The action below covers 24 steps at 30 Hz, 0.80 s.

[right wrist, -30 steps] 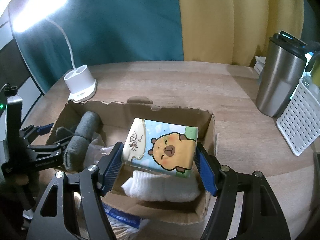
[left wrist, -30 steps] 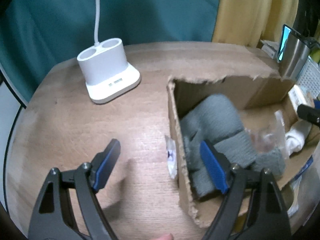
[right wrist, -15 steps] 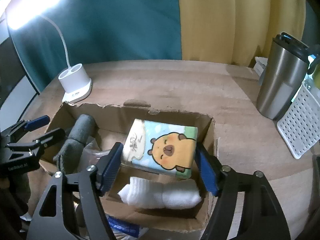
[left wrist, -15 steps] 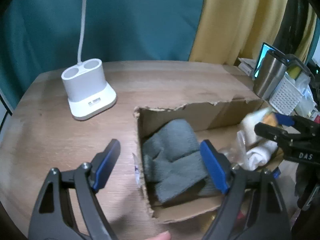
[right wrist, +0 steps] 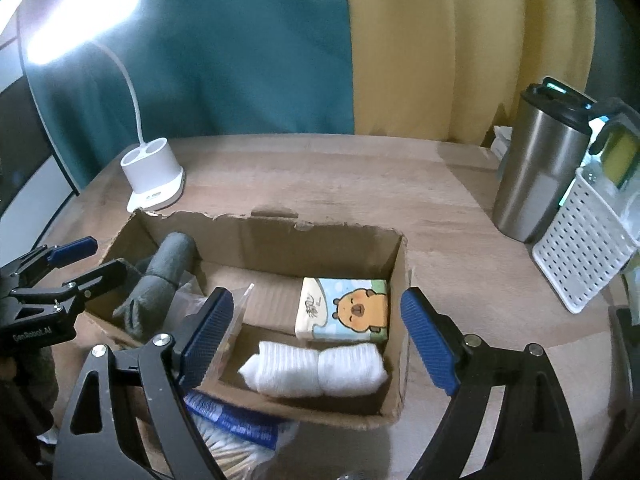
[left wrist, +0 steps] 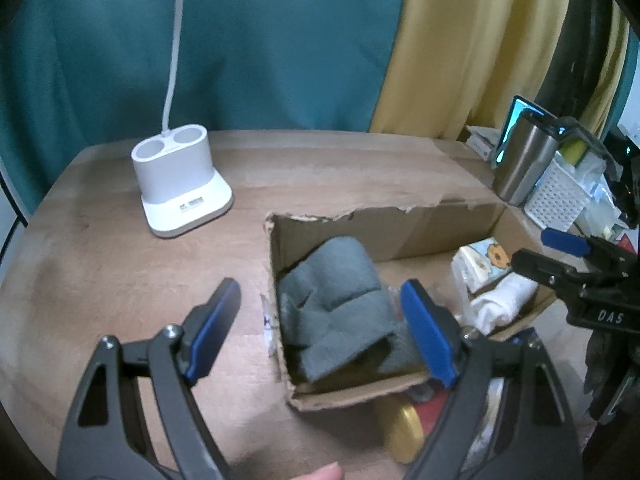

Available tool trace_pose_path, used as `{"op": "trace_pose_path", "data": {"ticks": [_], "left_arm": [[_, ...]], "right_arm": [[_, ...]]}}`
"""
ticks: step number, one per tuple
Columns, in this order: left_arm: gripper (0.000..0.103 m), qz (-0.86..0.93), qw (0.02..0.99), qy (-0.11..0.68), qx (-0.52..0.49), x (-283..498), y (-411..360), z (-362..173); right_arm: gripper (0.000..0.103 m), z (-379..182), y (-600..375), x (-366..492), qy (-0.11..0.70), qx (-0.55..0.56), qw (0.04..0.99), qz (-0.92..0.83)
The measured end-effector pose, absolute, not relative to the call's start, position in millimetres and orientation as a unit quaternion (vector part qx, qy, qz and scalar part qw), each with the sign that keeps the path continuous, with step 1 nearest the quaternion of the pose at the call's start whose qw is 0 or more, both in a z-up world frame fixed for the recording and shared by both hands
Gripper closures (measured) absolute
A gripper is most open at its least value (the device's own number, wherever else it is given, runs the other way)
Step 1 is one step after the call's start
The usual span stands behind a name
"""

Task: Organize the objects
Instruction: 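Lower capybara tissue pack into box and open right gripper, then grasp red-and-gold can with left gripper while right grasps cotton swab bag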

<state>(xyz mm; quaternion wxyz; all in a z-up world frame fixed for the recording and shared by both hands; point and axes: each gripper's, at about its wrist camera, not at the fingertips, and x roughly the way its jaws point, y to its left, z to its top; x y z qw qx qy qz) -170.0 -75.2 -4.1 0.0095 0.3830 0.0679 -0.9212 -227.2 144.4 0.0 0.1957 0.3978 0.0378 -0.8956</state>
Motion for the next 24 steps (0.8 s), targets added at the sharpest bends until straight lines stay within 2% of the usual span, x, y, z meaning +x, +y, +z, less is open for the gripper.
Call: {"op": "trace_pose_path", "data": {"ticks": [24], "left_arm": [[0.019,-0.92,-0.017,0.074,0.385,-120,-37,1]], "right_arm": [[0.015,9,174,-171,0.023,0.389,0.185,-0.902]]}}
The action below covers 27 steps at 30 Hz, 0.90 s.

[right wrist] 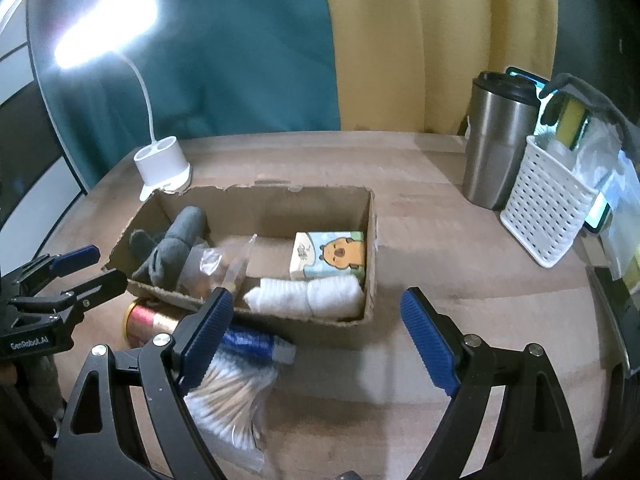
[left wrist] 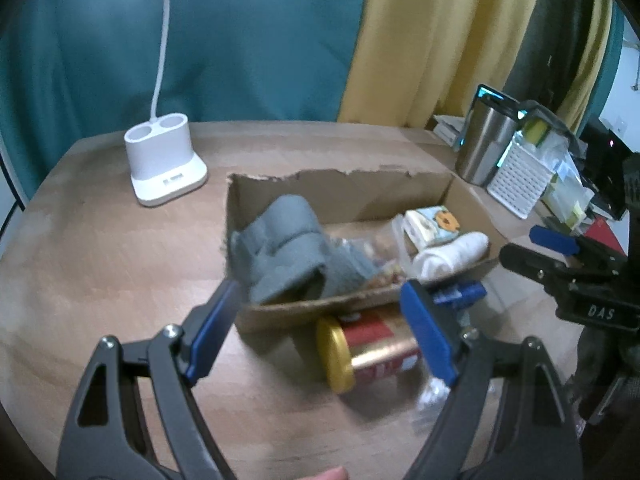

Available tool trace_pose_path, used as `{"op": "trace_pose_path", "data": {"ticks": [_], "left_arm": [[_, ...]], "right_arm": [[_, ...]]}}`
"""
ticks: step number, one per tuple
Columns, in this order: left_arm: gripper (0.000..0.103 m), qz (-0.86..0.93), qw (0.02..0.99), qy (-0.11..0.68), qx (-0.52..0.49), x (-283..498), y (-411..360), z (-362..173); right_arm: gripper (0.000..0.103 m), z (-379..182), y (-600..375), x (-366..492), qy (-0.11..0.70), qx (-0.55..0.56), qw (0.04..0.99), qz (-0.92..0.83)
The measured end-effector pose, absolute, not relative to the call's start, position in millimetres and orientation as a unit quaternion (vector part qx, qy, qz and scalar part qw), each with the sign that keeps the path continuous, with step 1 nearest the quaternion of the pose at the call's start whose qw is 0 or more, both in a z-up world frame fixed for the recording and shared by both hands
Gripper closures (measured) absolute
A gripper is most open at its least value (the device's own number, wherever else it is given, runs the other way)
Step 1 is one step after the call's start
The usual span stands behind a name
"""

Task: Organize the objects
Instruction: 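Grasp red-and-gold can with left gripper while right grasps cotton swab bag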

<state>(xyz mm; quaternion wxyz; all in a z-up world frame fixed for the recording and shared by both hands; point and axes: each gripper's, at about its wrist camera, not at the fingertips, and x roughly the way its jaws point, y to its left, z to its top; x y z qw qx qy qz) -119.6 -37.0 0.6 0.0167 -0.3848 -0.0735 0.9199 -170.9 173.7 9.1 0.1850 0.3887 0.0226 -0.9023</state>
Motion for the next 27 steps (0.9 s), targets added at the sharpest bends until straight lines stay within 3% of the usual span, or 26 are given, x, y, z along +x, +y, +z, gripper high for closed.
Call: {"op": "trace_pose_path", "data": {"ticks": [27], "left_arm": [[0.02,0.904,0.023,-0.061,-0.423,-120,9,-33]], "right_arm": [[0.015,-6,211,-151,-0.003,0.399,0.182,-0.899]]}}
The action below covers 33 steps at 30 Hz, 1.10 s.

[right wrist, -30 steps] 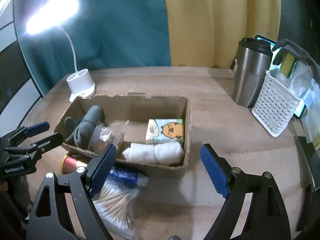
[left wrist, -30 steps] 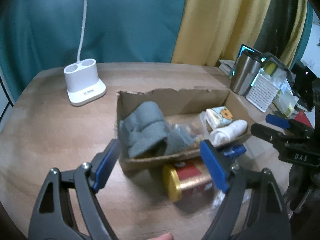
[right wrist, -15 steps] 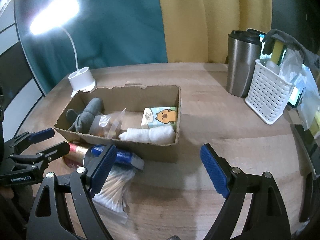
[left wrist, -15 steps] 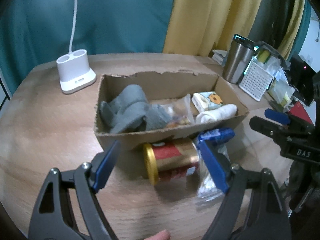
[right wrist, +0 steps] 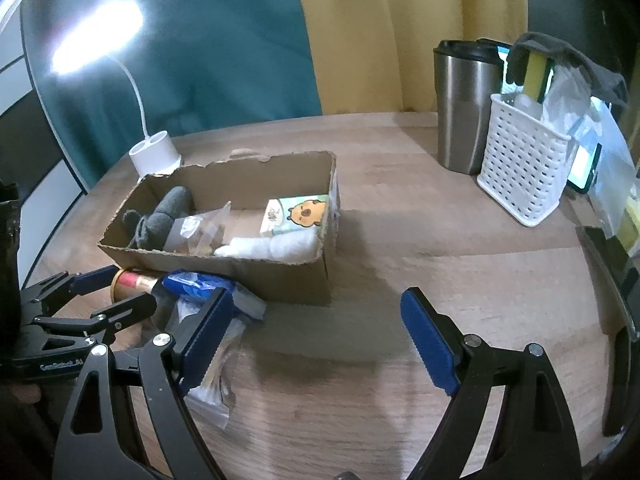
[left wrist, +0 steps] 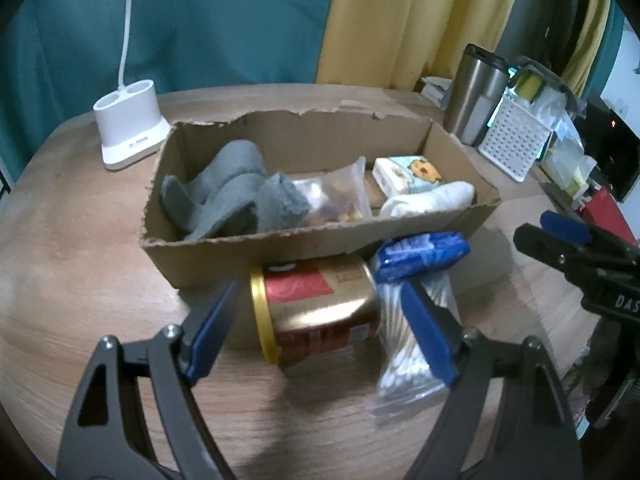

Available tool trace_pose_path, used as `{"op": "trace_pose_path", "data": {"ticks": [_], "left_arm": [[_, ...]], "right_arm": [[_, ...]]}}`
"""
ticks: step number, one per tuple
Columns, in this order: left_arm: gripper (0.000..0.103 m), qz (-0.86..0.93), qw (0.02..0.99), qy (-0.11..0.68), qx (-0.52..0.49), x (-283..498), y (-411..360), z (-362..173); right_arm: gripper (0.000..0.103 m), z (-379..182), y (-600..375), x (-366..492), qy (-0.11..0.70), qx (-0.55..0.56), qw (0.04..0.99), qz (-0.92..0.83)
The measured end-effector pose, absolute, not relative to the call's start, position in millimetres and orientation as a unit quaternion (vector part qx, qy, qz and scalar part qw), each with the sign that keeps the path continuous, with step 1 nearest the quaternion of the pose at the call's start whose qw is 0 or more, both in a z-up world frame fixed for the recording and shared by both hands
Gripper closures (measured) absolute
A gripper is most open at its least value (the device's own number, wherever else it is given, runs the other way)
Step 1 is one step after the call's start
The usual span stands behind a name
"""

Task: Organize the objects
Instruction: 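Grasp red-and-gold can with left gripper while right grasps cotton swab bag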

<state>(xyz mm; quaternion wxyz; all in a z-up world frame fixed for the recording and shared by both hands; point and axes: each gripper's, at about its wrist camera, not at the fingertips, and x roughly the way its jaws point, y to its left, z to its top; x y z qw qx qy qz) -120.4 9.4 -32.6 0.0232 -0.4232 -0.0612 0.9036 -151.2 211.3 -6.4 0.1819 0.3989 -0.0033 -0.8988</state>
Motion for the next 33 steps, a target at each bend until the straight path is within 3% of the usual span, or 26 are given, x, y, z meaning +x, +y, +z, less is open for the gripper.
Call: {"op": "trace_pose_path", "data": {"ticks": [3,5,33], "left_arm": [[0.021,0.905,0.027,-0.058,-0.422,-119,10,-36],[0.034,0.904,0.03,-0.055,-0.424,-119,10,-38],[0.035,0.915,0.041,-0.085,-0.392,-77,-45,-31]], "right_arm": [[0.015,-9,211,-151,-0.005,0.402,0.181,-0.897],[0.015,-11,210,-150,-0.005,0.404,0.182,-0.896],[0.015,-29,130,-131,0.036,0.445,0.219,-0.868]]}}
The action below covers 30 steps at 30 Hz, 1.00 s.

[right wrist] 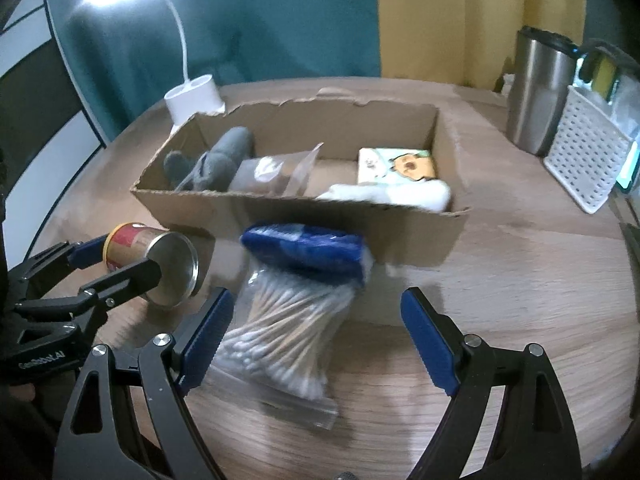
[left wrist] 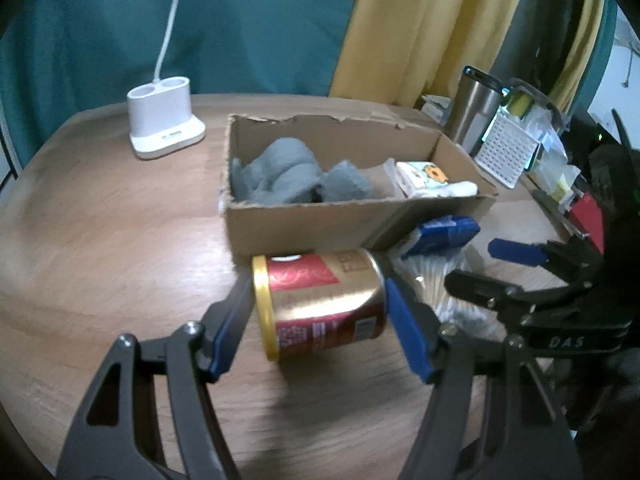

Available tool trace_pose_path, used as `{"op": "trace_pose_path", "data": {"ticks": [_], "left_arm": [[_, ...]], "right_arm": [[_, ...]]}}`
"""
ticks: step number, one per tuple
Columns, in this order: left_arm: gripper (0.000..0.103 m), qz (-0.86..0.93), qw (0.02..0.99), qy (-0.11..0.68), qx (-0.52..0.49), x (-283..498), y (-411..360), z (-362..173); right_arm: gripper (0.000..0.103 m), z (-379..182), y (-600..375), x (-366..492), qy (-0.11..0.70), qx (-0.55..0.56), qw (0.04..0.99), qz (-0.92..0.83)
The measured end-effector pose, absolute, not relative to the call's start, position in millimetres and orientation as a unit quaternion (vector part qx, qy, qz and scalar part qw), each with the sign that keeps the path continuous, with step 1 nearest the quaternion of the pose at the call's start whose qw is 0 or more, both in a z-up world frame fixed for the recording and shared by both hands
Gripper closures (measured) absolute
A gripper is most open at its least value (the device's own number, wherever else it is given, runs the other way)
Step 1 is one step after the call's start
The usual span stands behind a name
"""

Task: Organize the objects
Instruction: 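Grasp red-and-gold can with left gripper while right grasps cotton swab bag, then carry can with left gripper while right carries swab bag toward box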

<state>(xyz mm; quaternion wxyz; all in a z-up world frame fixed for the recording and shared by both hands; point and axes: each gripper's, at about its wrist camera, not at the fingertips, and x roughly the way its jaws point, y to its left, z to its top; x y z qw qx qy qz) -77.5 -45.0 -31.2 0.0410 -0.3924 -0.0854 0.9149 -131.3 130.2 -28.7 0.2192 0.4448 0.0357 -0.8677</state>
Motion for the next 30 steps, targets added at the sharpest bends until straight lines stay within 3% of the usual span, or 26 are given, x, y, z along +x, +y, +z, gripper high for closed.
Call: {"op": "trace_pose_path", "data": {"ticks": [10,13,15,21,30], "left_arm": [[0.035,0.917,0.034,-0.093,-0.387,-68,-61,-29],[0.035,0.917,0.033,-0.094,-0.387,-67,-62,-29],[0.035,0.917,0.035,-0.093,-0.386,-67,-62,-29],[0.035,0.919,0.038,-0.088,-0.383,-66,-55,-23],[0.035,0.922,0.044,-0.076,-0.376,-67,-38,-12]], "right_arm": [[0.016,-47,104,-133,0.052,0.471,0.224,-0.852],[0.021,-52,101,-133,0.059,0.476,0.221,-0.849],[0.032,-55,100,-133,0.061,0.482,0.224,-0.845],[0.048,-52,102,-127,0.064,0.478,0.239,-0.843],[0.052,-31,122,-116,0.053,0.452,0.244,-0.856]]}}
